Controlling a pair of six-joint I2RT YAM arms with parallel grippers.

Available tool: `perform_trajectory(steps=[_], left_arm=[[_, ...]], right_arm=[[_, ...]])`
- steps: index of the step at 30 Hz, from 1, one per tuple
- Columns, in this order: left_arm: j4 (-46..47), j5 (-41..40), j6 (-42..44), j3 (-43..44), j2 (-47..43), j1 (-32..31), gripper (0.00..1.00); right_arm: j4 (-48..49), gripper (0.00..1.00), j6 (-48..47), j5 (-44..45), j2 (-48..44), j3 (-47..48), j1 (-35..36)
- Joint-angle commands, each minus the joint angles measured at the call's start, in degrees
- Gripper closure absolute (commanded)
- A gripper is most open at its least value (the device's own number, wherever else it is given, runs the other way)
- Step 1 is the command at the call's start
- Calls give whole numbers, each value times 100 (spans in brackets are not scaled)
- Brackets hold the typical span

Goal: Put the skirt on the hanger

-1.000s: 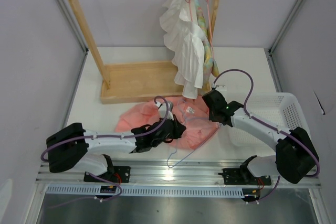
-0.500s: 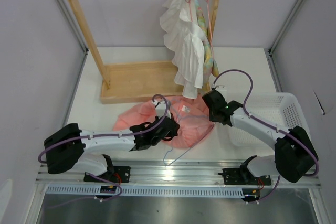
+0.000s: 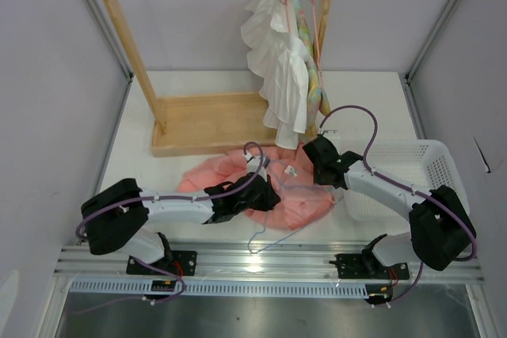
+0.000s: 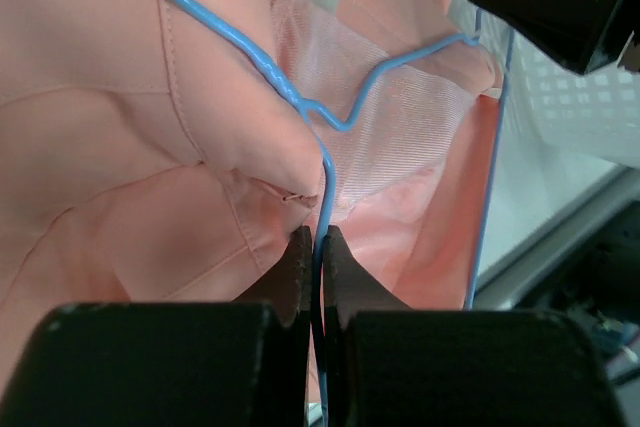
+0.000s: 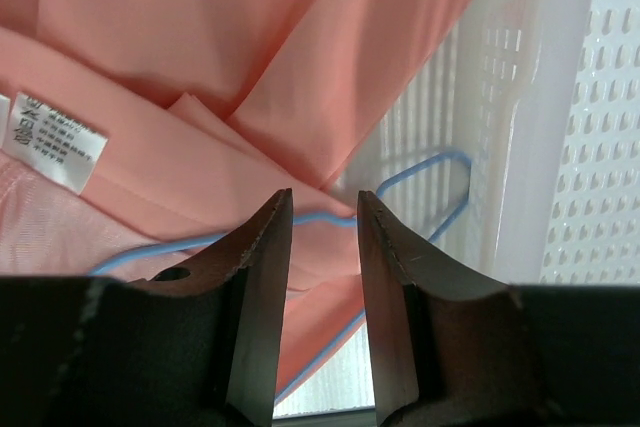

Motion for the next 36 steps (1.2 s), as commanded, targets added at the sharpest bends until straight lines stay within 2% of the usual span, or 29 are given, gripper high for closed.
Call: perform_trajectory(steps=[1, 8, 11, 15, 19, 21, 23, 32, 36], left_arm=[[318, 594, -279, -576, -441, 358, 100], [-235, 743, -438, -947, -872, 1105, 100], [-560, 612, -341, -904, -934, 1123, 100], [-281, 690, -315, -1000, -1030, 1123, 100], [764, 1138, -25, -1289, -1258, 1080, 100], [1607, 1488, 63, -1448, -1460, 1079, 100], [2064, 1508, 98, -1659, -1584, 1079, 100], [4533, 2272, 81, -2511, -1312, 1079, 100], [4730, 2430, 142, -2521, -1242, 1088, 100]], right_arm=[[-32, 62, -39, 133, -43, 225, 36], [-58, 64, -21, 19, -95, 225, 97], [21, 64, -4, -60, -148, 137, 150], [39, 66, 5, -104, -166, 93, 238], [65, 65, -100, -139, -288, 145, 308], [4, 65, -127, -157, -385, 207, 308], [-14, 65, -214, -192, -473, 303, 308], [284, 62, -644, -824, -938, 348, 308], [618, 57, -986, -1509, -1264, 251, 308]])
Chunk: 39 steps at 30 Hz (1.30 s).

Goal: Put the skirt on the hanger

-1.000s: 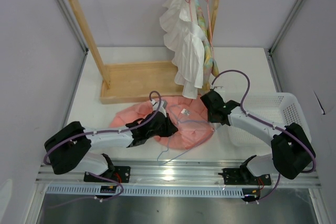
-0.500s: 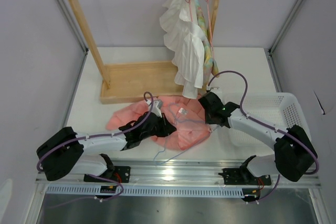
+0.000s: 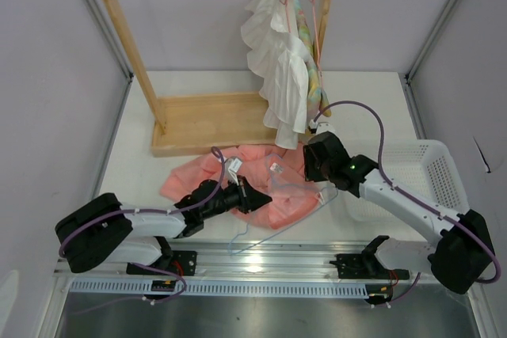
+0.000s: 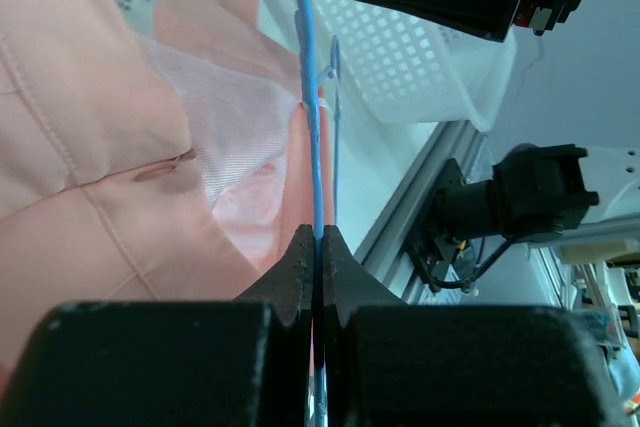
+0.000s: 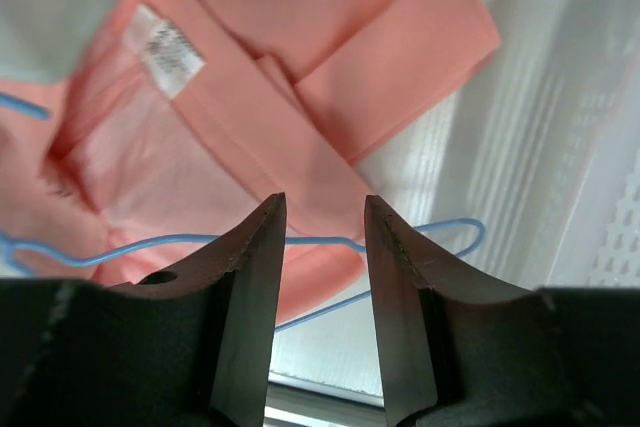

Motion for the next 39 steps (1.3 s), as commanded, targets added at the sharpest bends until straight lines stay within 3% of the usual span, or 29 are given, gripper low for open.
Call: perform_trajectory(steps=[1, 8, 13, 19, 26, 39], left_arm=[[1012, 363, 177, 30, 24, 26, 100], [933, 618, 248, 136, 6, 70, 100], [872, 802, 239, 101, -72, 236, 100], [617, 1031, 327, 197, -178, 298, 100], [678, 1181, 318, 241, -81, 298, 100], [546, 1286, 380, 382, -99, 290, 100]], right_arm=[[496, 56, -461, -921, -414, 54, 24], [954, 54, -1085, -2198, -678, -148, 51], [1042, 53, -1165, -2401, -766, -209, 174], [1551, 41, -1059, -3060, -924, -499, 296], [1789, 35, -1050, -2894, -785, -491, 525], [2140, 35, -928, -2551, -221, -350, 859]])
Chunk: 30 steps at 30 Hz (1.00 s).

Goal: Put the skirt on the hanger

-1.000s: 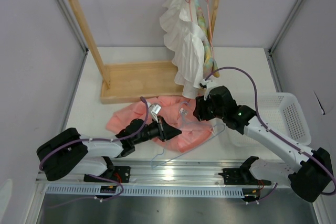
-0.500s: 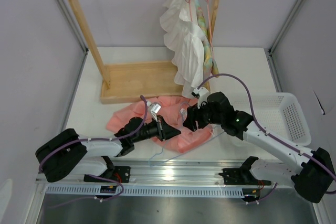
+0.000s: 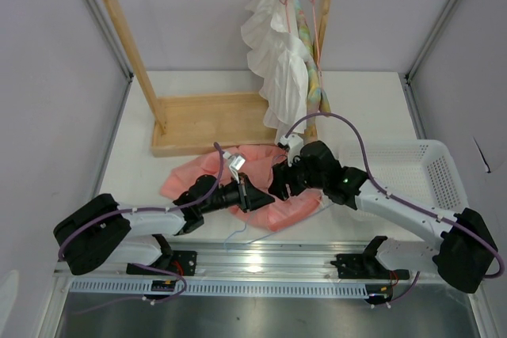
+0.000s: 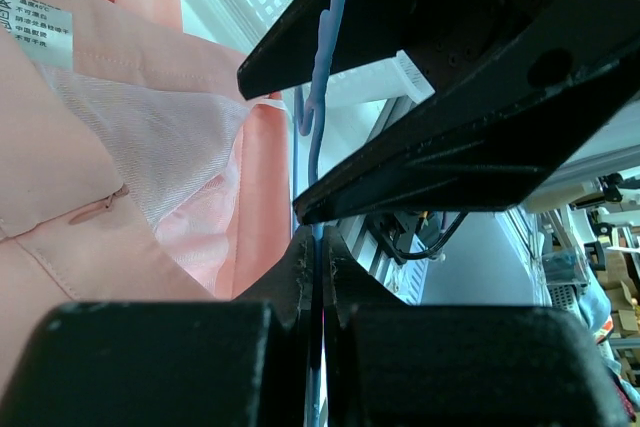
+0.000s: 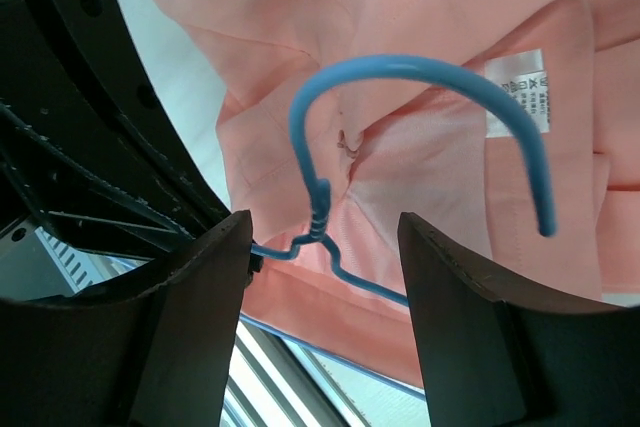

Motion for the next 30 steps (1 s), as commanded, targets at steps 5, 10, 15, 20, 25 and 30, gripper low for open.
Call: perform_trajectory(steps=[5, 10, 15, 20, 25, 30], left_arm=[[188, 167, 203, 262, -95, 34, 100], [91, 88, 246, 288, -130, 25, 100], [-330, -114, 360, 367, -314, 25, 100], [-875, -377, 466, 455, -499, 25, 100], [-1332, -694, 563, 543, -779, 25, 87], [-2026, -1019, 782, 701, -1166, 25, 61]], right_arm=[[405, 42, 47, 142, 50, 168, 165], [405, 54, 65, 107, 24, 98, 164], [352, 78, 65, 168, -38, 71, 164], [230, 100, 91, 300, -91, 141, 173], [-51, 100, 118, 878, -91, 369, 331], [-227, 100, 91, 1407, -82, 493, 569]])
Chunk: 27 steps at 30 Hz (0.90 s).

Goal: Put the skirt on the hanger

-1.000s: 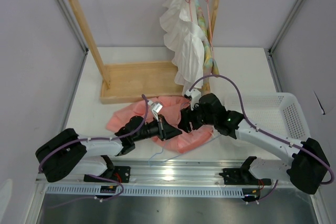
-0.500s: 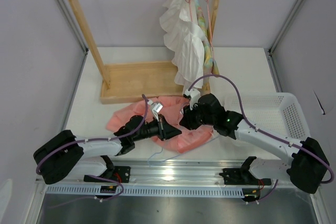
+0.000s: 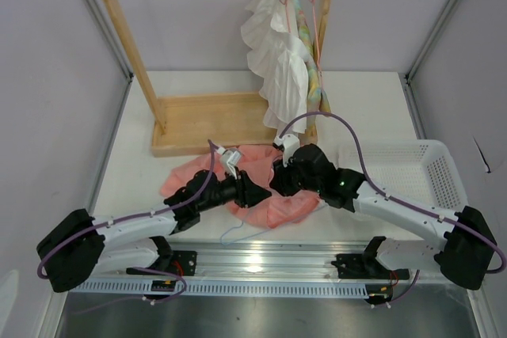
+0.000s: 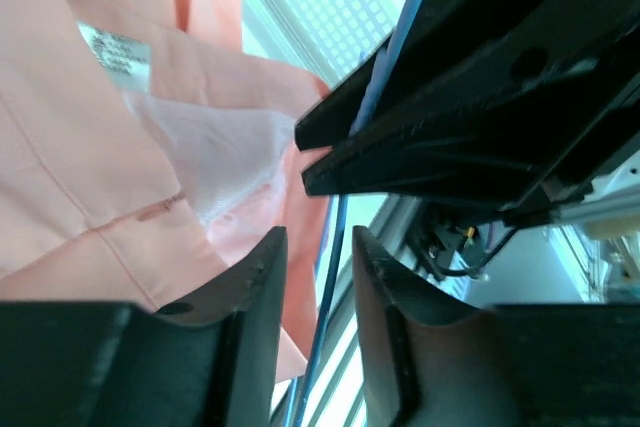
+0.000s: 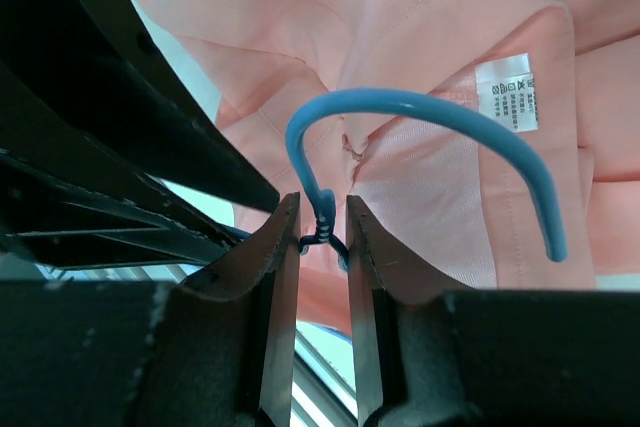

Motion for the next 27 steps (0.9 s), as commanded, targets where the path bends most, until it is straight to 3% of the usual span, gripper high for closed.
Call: perform_trajectory(steps=[1, 7, 11, 16, 27], left_arm=[[-590, -442, 299, 362, -373, 29, 58], [-1776, -872, 660, 793, -874, 29, 48], [-2858, -1725, 677, 1065, -1147, 38, 45], [-3764, -1867, 1064, 1820, -456, 12, 44], [-4626, -2192, 1925, 3113, 1154, -243, 42]], right_arm=[[-204, 100, -86, 597, -128, 248, 125], [-300, 100, -68, 817, -286, 204, 151], [-397, 100, -86, 861, -435, 187, 160], [-406, 100, -86, 834, -532, 160, 169], [-406, 100, -95, 914, -576, 107, 222]])
